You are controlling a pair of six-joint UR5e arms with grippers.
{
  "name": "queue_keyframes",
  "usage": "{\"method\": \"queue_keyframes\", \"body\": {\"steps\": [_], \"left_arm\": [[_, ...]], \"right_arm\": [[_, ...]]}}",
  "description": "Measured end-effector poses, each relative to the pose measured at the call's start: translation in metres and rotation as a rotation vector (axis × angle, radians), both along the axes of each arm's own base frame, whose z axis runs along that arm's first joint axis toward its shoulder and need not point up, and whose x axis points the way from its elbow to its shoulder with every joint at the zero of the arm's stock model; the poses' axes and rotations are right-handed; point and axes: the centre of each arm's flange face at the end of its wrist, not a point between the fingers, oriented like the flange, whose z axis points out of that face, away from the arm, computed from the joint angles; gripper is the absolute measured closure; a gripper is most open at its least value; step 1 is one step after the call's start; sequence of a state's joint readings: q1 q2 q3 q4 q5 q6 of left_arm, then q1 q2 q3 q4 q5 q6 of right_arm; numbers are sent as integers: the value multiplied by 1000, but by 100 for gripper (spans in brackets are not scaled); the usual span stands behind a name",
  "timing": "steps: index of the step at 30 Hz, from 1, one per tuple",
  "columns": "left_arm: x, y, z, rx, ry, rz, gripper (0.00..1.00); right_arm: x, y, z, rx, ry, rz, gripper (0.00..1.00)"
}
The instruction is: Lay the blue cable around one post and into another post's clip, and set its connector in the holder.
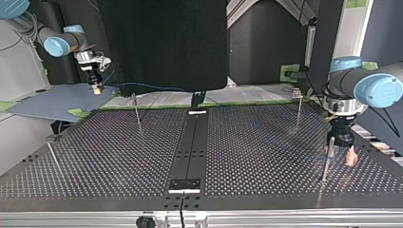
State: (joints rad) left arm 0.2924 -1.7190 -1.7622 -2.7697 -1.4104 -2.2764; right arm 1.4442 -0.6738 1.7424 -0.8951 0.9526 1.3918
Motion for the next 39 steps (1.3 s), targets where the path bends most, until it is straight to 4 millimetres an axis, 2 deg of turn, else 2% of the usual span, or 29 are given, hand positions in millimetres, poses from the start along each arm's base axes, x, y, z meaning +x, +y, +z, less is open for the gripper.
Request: {"method": "queue_keyframes", "body": {"steps": [11,23,34,39], "left_arm": [[-1,-1,-1,-9,12,-2,0],[-4,-4,-4,-94,24,-11,0],[-17,-14,-15,-198,51,-33,0],[-26,-18,-8,-221,13,-38,0]], "right_arm": [[-7,-6,2,-2,-69,-34,100],[-8,-7,2,-1,-86,-43,100],[-6,-7,2,-1,-87,-40,100],[-5,-7,2,-2,-87,-38,100]]}}
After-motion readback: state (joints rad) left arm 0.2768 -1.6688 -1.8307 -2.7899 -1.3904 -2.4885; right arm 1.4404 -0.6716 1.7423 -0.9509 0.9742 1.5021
